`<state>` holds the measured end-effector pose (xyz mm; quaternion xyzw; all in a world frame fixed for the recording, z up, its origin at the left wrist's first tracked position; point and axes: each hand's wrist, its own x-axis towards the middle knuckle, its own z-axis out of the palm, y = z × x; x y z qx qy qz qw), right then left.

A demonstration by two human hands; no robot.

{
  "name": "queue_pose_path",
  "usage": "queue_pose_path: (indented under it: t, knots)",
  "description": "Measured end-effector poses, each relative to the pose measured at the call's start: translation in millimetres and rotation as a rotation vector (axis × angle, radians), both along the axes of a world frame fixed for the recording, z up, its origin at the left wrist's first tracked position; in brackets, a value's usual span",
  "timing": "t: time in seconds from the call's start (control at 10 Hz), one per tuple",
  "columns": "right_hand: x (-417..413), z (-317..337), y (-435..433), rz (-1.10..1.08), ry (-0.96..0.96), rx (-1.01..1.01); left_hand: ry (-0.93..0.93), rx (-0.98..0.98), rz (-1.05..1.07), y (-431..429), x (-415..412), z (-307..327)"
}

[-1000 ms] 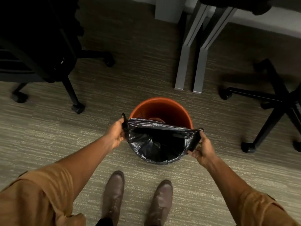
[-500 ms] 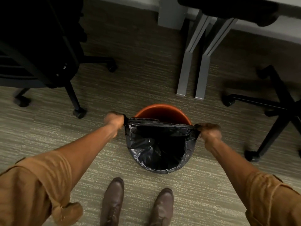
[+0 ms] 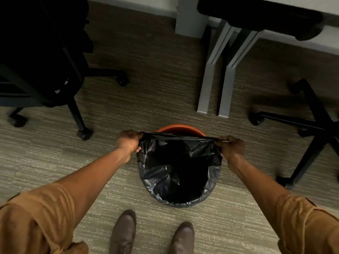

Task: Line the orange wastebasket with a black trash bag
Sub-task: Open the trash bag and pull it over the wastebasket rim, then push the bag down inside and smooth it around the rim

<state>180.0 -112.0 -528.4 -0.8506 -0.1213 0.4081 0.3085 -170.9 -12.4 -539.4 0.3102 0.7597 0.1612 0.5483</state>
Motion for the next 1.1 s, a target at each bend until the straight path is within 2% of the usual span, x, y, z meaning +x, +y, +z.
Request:
queue_pose_path:
  t: [0.1, 0.2, 0.3, 0.4, 0.5, 0.6, 0.7, 0.8, 0.9, 1.0, 1.1]
  knots:
    - [-1.9, -0.2, 14.1, -0.001, -0.027, 0.016, 0.125, 0.081, -0.087, 8.1, 5.9, -1.5]
    - [-4.3, -2.6, 29.1, 0.02, 0.037, 0.035, 0.168, 0.101, -0.12, 16.8, 13.5, -2.7]
    - [-9.0, -4.6, 39.9, 0.061, 0.056, 0.075, 0.132, 0.124, -0.123, 21.7, 18.8, -6.5]
    - [-8.7, -13.0, 49.1, 0.062, 0.015, 0.097, 0.13, 0.166, -0.183, 26.1, 22.9, -14.3]
    - [-7.2, -26.0, 52.9, 0.068, -0.071, 0.069, 0.224, 0.216, -0.307, 28.7, 22.8, -23.4]
    - [-5.2, -40.7, 55.9, 0.042, -0.051, 0.041, 0.211, 0.183, -0.351, 28.4, 18.9, -32.6]
    - [-4.7, -47.1, 57.9, 0.091, 0.053, -0.148, 0.23, 0.072, -0.417, 24.8, 9.4, -43.1]
    - [5.5, -61.5, 50.7, 0.139, -0.01, -0.271, 0.319, -0.045, -0.599, 17.5, 0.2, -52.3]
    - [20.4, -73.8, 31.3, 0.122, 0.077, -0.308, 0.448, -0.05, -0.685, 12.6, -6.1, -51.7]
    - [22.6, -60.6, 24.9, 0.089, 0.018, -0.195, 0.499, 0.062, -0.556, 11.9, -7.5, -40.5]
    - [15.4, -40.1, 15.2, 0.155, -0.321, -0.084, 0.451, 0.203, -0.342, 7.0, -0.4, -17.0]
